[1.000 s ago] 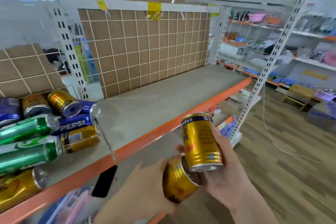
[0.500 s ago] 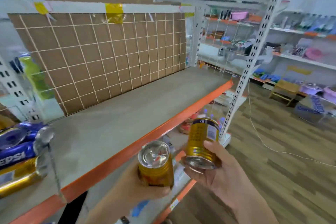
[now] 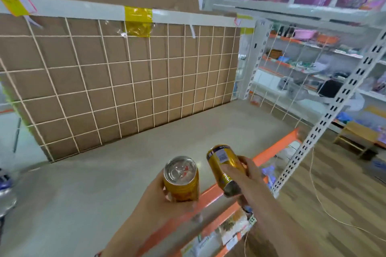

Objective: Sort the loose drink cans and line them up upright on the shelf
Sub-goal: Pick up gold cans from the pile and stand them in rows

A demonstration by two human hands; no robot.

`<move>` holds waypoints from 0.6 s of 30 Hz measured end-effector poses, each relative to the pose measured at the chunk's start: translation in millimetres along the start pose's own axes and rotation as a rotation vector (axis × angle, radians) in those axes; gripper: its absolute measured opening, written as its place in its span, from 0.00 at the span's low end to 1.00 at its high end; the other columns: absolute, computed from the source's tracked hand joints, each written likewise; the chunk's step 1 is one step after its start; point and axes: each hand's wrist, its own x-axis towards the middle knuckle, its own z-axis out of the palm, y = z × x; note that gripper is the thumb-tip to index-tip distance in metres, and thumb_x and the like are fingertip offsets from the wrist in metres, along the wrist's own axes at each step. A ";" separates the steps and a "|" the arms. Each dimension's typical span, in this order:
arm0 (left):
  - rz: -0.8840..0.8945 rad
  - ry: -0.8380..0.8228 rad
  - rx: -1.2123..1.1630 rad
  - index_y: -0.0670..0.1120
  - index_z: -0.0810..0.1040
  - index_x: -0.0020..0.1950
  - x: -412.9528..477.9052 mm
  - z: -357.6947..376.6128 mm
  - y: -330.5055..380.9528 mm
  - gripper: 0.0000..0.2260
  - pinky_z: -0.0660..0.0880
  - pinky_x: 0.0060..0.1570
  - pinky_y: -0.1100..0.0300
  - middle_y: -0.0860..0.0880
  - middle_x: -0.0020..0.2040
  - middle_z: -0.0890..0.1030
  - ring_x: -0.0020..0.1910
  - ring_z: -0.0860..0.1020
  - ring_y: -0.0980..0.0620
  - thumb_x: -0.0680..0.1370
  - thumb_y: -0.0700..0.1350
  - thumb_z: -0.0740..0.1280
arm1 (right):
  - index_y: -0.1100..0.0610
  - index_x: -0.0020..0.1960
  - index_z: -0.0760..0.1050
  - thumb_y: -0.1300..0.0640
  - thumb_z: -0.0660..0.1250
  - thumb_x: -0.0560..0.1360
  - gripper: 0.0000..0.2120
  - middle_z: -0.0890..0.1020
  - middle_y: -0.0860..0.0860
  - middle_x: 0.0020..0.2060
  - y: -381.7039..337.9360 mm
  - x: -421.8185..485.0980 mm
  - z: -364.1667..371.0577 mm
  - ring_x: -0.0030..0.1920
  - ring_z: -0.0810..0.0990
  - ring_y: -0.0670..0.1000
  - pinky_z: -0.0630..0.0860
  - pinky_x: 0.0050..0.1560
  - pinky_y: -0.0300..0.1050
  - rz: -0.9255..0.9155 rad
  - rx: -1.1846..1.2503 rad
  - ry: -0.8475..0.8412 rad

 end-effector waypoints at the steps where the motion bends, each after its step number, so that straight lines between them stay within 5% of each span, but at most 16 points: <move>1: 0.003 0.008 0.016 0.49 0.75 0.50 11.5 -2.7 1.2 0.32 0.71 0.35 0.76 0.55 0.37 0.84 0.36 0.79 0.68 0.49 0.41 0.80 | 0.48 0.60 0.69 0.50 0.75 0.68 0.23 0.77 0.54 0.48 -1.9 16.0 0.6 0.32 0.76 0.49 0.66 0.20 0.32 -0.022 -0.031 0.019; 4: 0.029 0.034 0.062 0.51 0.74 0.49 39.0 -6.6 -6.5 0.29 0.70 0.36 0.77 0.53 0.42 0.81 0.37 0.78 0.69 0.54 0.32 0.80 | 0.47 0.60 0.70 0.51 0.69 0.75 0.15 0.77 0.56 0.50 -4.4 60.1 -2.4 0.29 0.79 0.53 0.67 0.18 0.34 -0.027 -0.126 0.029; 9: 0.031 0.060 0.220 0.62 0.72 0.54 72.0 1.4 -24.7 0.32 0.72 0.49 0.71 0.68 0.48 0.80 0.49 0.78 0.67 0.51 0.49 0.76 | 0.47 0.55 0.75 0.45 0.66 0.74 0.12 0.80 0.59 0.48 -8.0 112.6 -12.1 0.23 0.78 0.57 0.62 0.18 0.34 0.065 -0.319 -0.094; 12: 0.010 0.078 0.236 0.64 0.73 0.56 94.0 16.7 -36.1 0.34 0.74 0.56 0.62 0.66 0.50 0.80 0.52 0.78 0.63 0.51 0.52 0.76 | 0.49 0.54 0.74 0.44 0.64 0.75 0.11 0.79 0.58 0.46 -13.0 135.7 -15.8 0.23 0.77 0.54 0.63 0.19 0.34 0.113 -0.374 -0.190; 18: -0.024 0.127 0.245 0.69 0.69 0.52 135.8 54.1 -41.2 0.30 0.69 0.46 0.77 0.78 0.47 0.74 0.50 0.76 0.69 0.56 0.47 0.75 | 0.52 0.49 0.73 0.40 0.56 0.79 0.17 0.78 0.53 0.36 -33.2 182.7 -20.2 0.25 0.74 0.50 0.65 0.23 0.37 0.168 -0.364 -0.466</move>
